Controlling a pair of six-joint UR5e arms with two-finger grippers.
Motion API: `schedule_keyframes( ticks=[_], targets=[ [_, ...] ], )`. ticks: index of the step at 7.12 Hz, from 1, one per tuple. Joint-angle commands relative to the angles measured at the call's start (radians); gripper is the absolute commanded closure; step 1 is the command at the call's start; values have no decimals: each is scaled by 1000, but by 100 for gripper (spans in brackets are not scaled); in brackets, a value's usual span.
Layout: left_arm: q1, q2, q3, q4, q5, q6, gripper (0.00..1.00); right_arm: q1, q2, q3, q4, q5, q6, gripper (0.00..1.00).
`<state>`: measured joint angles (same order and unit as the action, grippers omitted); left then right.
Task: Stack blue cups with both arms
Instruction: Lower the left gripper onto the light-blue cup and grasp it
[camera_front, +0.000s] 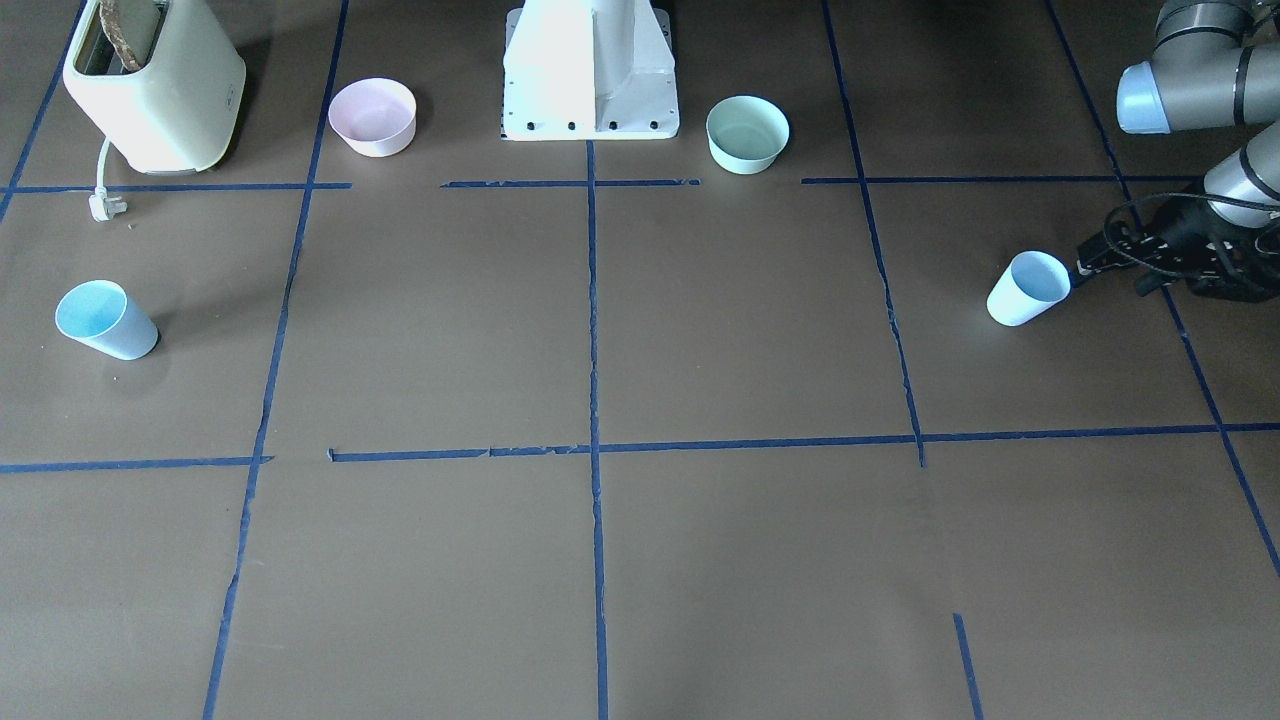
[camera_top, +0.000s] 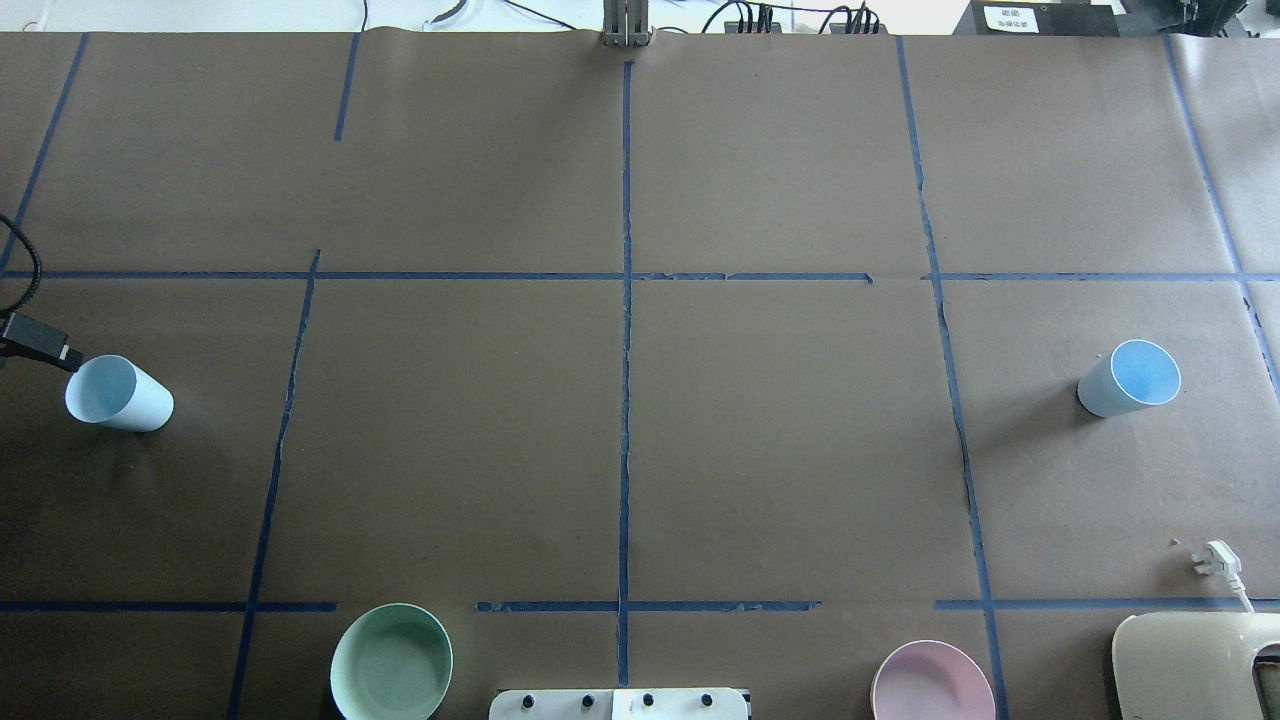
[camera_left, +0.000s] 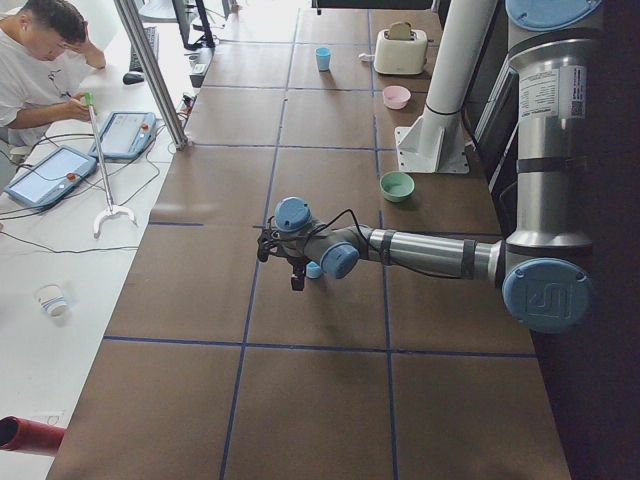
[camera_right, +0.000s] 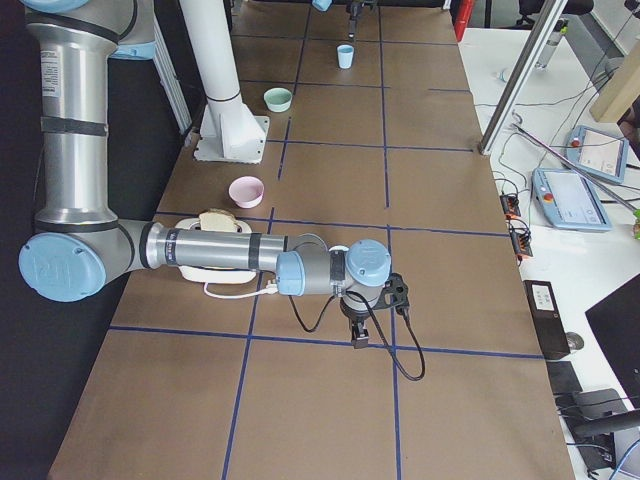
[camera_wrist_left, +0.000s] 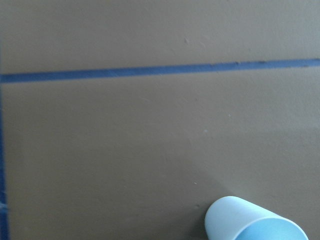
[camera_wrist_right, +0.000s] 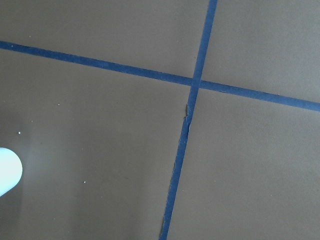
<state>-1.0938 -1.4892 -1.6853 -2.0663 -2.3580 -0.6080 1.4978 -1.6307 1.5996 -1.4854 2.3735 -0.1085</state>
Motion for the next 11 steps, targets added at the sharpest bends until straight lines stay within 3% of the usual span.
schedule_keyframes(
  ticks=[1, 3, 4, 7, 8, 9, 11],
  targets=[
    [37, 24, 4, -17, 0, -12, 0, -7, 2, -6, 1, 0, 0, 0],
    [75, 23, 12, -15, 3, -12, 1, -10, 2, -15, 1, 0, 1, 0],
    [83, 21, 13, -15, 3, -13, 11, -10, 2, -21, 1, 1, 1, 0],
    [101, 0, 21, -12, 61, -15, 80, -11, 3, -32, 1, 3, 3, 0],
    [101, -12, 19, -14, 63, -18, 97, -11, 5, -32, 1, 3, 3, 0],
    [101, -46, 18, -14, 62, -62, 100, -11, 5, -32, 1, 3, 3, 0],
    [173, -249, -49, -3, 62, -407, 100, -39, 12, -27, 2, 4, 0, 0]
  ],
)
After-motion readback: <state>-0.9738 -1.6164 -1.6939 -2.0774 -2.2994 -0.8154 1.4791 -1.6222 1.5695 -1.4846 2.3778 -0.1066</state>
